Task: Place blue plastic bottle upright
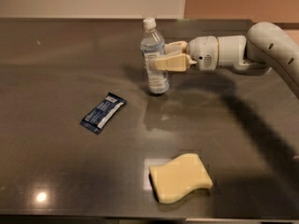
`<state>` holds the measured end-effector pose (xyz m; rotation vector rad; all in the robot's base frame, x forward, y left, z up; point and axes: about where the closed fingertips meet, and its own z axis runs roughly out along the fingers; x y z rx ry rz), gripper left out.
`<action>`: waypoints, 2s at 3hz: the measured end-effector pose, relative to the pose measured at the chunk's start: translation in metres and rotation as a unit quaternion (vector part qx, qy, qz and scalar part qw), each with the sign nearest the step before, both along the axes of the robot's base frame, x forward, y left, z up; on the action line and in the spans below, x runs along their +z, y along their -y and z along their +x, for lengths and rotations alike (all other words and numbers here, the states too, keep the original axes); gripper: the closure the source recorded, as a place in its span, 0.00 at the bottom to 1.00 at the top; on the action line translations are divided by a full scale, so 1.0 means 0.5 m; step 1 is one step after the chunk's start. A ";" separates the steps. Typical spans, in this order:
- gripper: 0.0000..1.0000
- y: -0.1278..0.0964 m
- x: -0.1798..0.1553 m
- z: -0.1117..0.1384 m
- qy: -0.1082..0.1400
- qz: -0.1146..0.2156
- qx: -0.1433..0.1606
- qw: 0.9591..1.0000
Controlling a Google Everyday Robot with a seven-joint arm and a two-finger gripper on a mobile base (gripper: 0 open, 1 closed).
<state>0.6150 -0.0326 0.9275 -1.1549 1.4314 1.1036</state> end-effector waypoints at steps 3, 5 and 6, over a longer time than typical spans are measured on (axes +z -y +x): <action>0.59 0.023 -0.015 -0.002 0.031 0.034 0.028 0.999; 0.13 0.037 -0.034 0.001 0.008 0.057 0.031 0.998; 0.00 0.032 -0.034 0.000 0.008 0.058 0.033 0.998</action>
Offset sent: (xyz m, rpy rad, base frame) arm -0.0016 -0.0207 -0.0040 0.0758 -0.1067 0.0603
